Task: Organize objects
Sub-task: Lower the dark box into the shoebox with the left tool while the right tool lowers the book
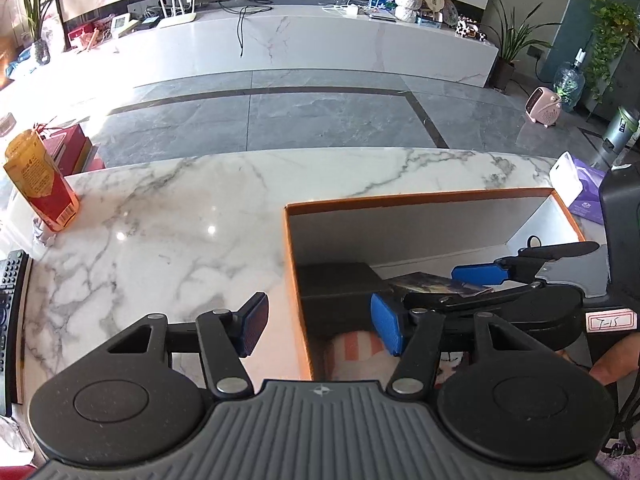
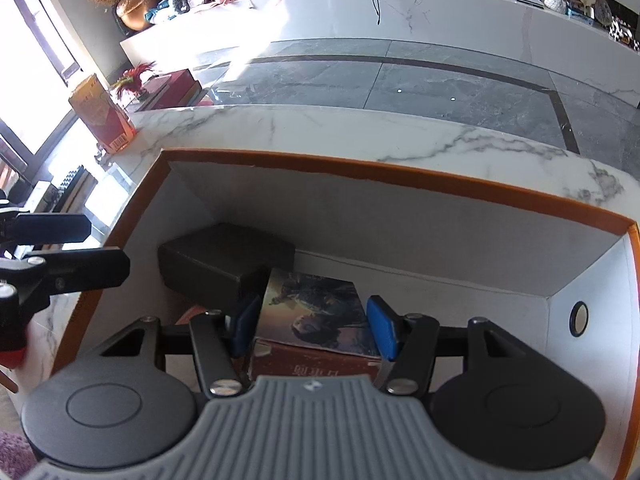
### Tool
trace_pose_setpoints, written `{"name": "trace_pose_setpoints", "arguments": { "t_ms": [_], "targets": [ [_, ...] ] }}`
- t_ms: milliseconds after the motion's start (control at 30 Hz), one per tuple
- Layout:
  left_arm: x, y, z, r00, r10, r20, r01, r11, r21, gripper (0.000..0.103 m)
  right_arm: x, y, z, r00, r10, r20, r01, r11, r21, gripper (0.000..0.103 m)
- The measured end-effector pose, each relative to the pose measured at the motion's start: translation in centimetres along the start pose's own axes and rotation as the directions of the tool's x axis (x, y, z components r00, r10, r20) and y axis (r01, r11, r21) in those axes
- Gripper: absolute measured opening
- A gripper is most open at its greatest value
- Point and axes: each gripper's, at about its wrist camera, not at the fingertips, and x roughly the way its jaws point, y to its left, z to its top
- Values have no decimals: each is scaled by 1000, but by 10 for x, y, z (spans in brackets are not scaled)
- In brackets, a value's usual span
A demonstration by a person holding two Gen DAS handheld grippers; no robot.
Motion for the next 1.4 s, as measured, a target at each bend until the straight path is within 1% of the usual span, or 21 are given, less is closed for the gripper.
{"name": "trace_pose_setpoints", "arguments": {
  "t_ms": [100, 167, 267, 367, 467, 500, 567, 667, 767, 900, 1033, 1067, 1133, 1167, 1200, 1233, 1267, 1300, 1400],
  "targets": [
    [7, 4, 0, 1000, 15, -4, -15, 1000, -14, 67, -2, 1, 1, 1000, -6, 0, 6, 1000, -8, 60],
    [16, 5, -1, 999, 22, -27, -22, 1000, -13, 68, -7, -3, 3, 1000, 6, 2, -6, 1000, 6, 60],
    [30, 6, -2, 997, 7, -76, -8, 1000, -17, 69, -12, -7, 4, 1000, -23, -1, 23, 1000, -4, 60],
    [41, 5, -5, 995, 29, -97, -31, 999, -19, 68, -16, -10, 3, 999, -33, -10, 33, 999, -12, 60],
    [52, 7, -8, 991, 53, -125, -59, 998, -38, 61, -14, -10, 2, 999, -29, -20, 29, 999, -17, 60],
    [55, 9, -9, 989, 42, -140, -51, 997, -62, 62, -13, -10, 1, 999, -28, -23, 27, 999, -23, 60],
    [62, 13, -11, 983, 18, -184, -38, 994, -106, 59, -12, -8, -1, 999, -28, -25, 27, 999, -41, 60],
    [64, 15, -11, 978, 9, -209, -39, 990, -138, 60, -12, -3, -2, 999, -29, -19, 28, 996, -79, 60],
    [66, 15, -9, 970, 16, -242, -56, 985, -161, 62, -13, 7, -3, 1000, -10, -24, 6, 990, -138, 60],
    [69, 12, -10, 962, 60, -267, -98, 986, -134, 69, -11, 25, -6, 997, -60, -44, 46, 963, -267, 60],
    [68, 14, -15, 956, 54, -290, -94, 988, -126, 69, -9, 26, -9, 995, -60, -75, 33, 946, -321, 60],
    [69, 15, -17, 953, 58, -298, -98, 988, -122, 69, -10, 25, -9, 995, -56, -82, 26, 943, -332, 60],
    [75, 18, -22, 937, 70, -341, -110, 989, -100, 66, -11, 23, -6, 995, -52, -91, 17, 935, -355, 60],
    [77, 21, -25, 934, 64, -350, -109, 988, -110, 59, -11, 22, -4, 994, -60, -90, 23, 929, -370, 60],
    [77, 24, -27, 939, 49, -341, -99, 987, -130, 59, -11, 22, -2, 994, -73, -87, 33, 920, -391, 60],
    [75, 27, -28, 945, 18, -326, -71, 986, -150, 59, -9, 22, 1, 993, -87, -85, 44, 910, -412, 60],
    [73, 29, -28, 945, 4, -326, -59, 986, -158, 59, -7, 21, 4, 992, -96, -86, 49, 900, -432, 60],
    [71, 30, -27, 946, 0, -325, -55, 986, -159, 59, -4, 21, 7, 991, -100, -88, 49, 891, -452, 60],
    [63, 30, -20, 956, -7, -293, -42, 987, -158, 61, 3, 21, 17, 992, -99, -85, 43, 862, -504, 60]
  ]
}}
